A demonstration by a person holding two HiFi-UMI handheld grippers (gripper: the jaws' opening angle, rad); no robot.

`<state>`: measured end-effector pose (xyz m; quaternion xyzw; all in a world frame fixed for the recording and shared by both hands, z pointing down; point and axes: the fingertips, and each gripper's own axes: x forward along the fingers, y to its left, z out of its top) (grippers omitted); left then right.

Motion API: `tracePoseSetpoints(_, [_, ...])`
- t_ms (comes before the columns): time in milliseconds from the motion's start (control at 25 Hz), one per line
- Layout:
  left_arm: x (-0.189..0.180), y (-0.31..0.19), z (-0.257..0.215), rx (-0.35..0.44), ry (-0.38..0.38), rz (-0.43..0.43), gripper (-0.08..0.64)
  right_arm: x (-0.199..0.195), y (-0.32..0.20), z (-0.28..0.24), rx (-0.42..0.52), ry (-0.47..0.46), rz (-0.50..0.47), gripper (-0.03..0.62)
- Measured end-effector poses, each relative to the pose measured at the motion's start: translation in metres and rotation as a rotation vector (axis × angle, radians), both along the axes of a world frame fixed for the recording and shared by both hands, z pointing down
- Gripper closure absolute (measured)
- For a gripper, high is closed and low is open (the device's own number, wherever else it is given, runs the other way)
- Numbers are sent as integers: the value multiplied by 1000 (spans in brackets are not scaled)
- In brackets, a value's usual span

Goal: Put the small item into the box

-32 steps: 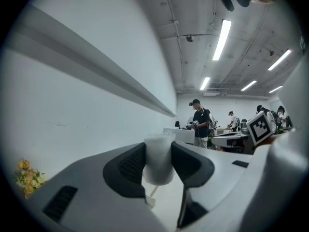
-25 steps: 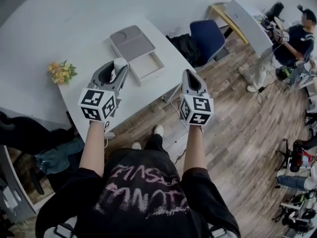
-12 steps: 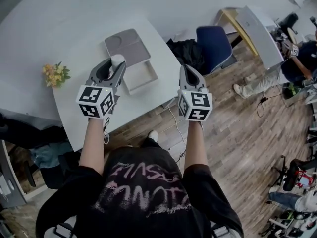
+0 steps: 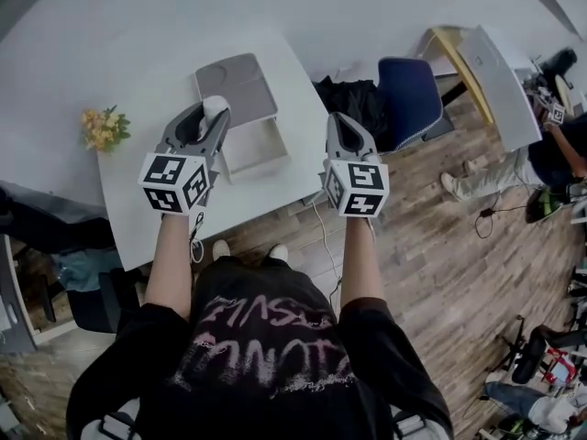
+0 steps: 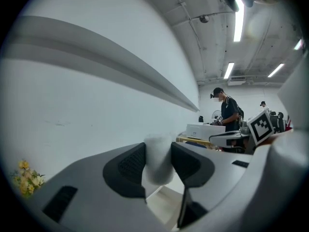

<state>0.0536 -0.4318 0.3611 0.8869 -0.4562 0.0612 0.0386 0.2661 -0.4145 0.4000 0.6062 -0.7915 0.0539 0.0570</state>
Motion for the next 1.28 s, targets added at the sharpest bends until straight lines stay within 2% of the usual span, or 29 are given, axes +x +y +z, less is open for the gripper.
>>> tracePoseSetpoints(200, [-4, -1, -5, 7, 20, -19, 394, -5, -4, -5, 13, 24, -19, 588])
tracePoseSetpoints(680, [-8, -8, 7, -19, 2, -22, 394, -20, -16, -3, 14, 9, -46, 589])
tracePoseSetpoints(1000, [-5, -15, 31, -66, -29, -20, 394, -23, -27, 17, -28, -13, -58, 588])
tracePoseSetpoints(1280, [2, -20, 73, -158, -55, -13, 394, -24, -39, 40, -76, -23, -69, 583])
